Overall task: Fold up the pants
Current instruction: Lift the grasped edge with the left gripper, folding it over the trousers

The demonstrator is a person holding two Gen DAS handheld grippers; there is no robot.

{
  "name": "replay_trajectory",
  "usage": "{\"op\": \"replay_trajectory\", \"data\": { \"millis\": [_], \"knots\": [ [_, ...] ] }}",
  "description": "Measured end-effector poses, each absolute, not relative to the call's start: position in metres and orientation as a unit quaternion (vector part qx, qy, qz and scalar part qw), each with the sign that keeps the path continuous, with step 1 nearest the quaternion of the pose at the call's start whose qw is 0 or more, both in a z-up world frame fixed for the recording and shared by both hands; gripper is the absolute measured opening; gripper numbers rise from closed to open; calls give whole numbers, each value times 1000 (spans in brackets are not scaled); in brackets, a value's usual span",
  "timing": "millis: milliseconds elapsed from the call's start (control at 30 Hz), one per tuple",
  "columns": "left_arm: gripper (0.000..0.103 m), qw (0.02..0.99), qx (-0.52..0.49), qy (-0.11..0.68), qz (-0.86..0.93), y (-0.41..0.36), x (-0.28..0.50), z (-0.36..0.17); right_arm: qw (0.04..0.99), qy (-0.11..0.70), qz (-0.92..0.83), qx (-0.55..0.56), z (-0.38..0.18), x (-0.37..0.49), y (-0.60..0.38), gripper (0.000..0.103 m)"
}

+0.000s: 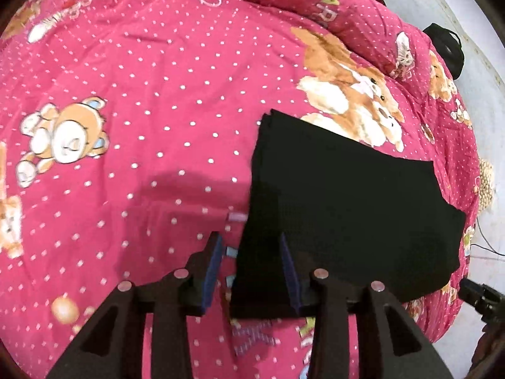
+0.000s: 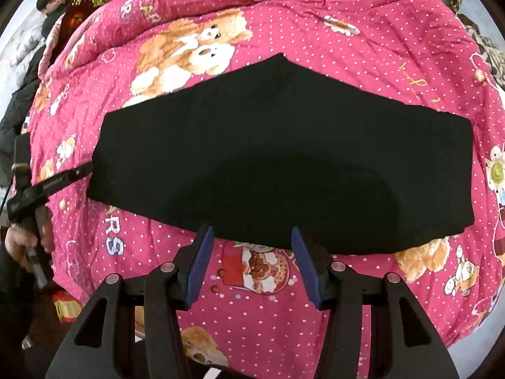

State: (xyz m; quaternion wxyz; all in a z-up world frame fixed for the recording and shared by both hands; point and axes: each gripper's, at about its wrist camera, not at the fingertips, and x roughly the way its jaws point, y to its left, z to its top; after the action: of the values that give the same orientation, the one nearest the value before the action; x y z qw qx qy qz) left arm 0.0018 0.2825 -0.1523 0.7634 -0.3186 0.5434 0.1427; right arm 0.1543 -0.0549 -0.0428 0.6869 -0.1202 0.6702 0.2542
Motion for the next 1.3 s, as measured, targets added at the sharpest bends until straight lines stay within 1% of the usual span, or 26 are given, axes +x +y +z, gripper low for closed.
{"op": "replay_trajectory", "data": {
  "millis": [67,133,367,500,567,600,633,667,700,733,767,800,900,1067,1300],
  "knots": [
    [46,764,-328,539,132,285,5,-160,686,673,250,-121,-44,154,-55,52],
    [48,764,-337,536,123,286,8,-164,685,676,244,-120,-45,155,-56,52],
    [48,778,-345,520,69,275,10,-163,682,684,230,-117,-48,151,-60,52],
    [48,773,-353,521,76,277,13,-171,681,686,227,-116,-47,148,-62,52],
    [43,765,-373,518,87,283,12,-178,683,686,224,-114,-44,147,-65,52],
    [43,764,-374,518,92,284,12,-180,685,684,223,-113,-42,148,-67,52],
    [39,763,-371,520,97,283,13,-180,686,684,223,-113,-41,148,-68,52],
    [31,763,-366,523,103,283,11,-179,687,683,223,-112,-40,148,-69,52],
    [25,762,-361,526,109,282,11,-178,688,681,224,-111,-38,148,-71,52],
    [14,760,-361,529,112,283,10,-177,690,679,225,-110,-37,148,-73,52],
    [7,756,-365,531,113,284,9,-176,692,677,226,-108,-35,148,-74,52],
    [4,754,-365,533,116,284,9,-173,693,676,227,-106,-35,148,-75,52],
    [4,762,-350,532,114,279,13,-156,697,673,230,-95,-32,146,-82,52],
    [4,788,-328,512,91,258,24,-113,706,665,232,-69,-30,148,-101,52],
    [4,812,-300,498,48,197,68,-62,715,657,238,-25,-29,165,-130,52]
  ]
}}
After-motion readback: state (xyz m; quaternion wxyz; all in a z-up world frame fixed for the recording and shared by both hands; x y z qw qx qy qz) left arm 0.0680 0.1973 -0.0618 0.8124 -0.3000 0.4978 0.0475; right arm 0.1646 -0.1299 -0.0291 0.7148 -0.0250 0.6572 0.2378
